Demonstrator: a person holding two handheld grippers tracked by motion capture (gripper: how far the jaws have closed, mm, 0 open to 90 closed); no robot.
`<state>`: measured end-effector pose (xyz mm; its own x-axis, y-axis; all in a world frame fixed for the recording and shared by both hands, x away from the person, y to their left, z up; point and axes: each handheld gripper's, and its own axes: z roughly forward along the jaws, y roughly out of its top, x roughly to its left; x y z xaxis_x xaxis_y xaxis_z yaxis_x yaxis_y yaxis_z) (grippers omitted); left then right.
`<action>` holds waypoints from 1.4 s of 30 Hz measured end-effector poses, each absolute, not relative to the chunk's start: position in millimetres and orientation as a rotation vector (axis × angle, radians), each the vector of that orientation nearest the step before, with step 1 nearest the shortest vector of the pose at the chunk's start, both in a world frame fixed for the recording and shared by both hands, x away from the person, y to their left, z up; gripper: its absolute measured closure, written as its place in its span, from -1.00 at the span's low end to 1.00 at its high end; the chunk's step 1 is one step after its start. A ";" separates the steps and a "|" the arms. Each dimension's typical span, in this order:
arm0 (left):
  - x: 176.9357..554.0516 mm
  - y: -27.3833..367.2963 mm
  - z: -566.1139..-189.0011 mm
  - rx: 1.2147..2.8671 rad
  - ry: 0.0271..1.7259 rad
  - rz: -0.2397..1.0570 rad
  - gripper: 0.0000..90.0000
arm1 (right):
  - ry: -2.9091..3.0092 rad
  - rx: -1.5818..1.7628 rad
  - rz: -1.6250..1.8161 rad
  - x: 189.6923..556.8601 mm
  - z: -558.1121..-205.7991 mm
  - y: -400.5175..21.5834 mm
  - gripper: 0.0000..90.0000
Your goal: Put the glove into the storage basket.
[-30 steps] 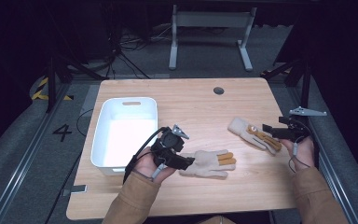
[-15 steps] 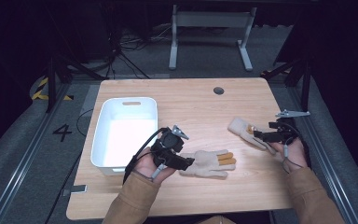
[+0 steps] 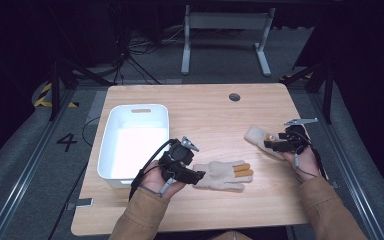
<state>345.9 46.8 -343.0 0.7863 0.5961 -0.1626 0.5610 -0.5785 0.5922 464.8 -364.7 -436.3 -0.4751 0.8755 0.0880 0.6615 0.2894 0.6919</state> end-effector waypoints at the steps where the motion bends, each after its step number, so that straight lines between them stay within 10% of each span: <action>1: 345.5 47.8 -343.3 2.329 0.861 0.073 -0.12 | 2.257 1.402 0.969 466.7 -438.2 -364.2 -0.55; 19: 343.8 49.8 -345.9 2.332 0.879 0.075 -0.12 | 2.356 1.269 0.790 469.4 -444.3 -352.1 0.31; 42: 347.1 47.7 -343.7 2.323 0.858 0.063 -0.12 | 2.343 1.244 0.821 460.1 -423.8 -358.0 0.42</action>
<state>347.1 47.7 -343.7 0.7847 0.5960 -0.1704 0.5644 -0.5733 0.5939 460.1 -358.0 -423.8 -0.5464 0.8363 -0.0447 0.6254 0.4429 0.6424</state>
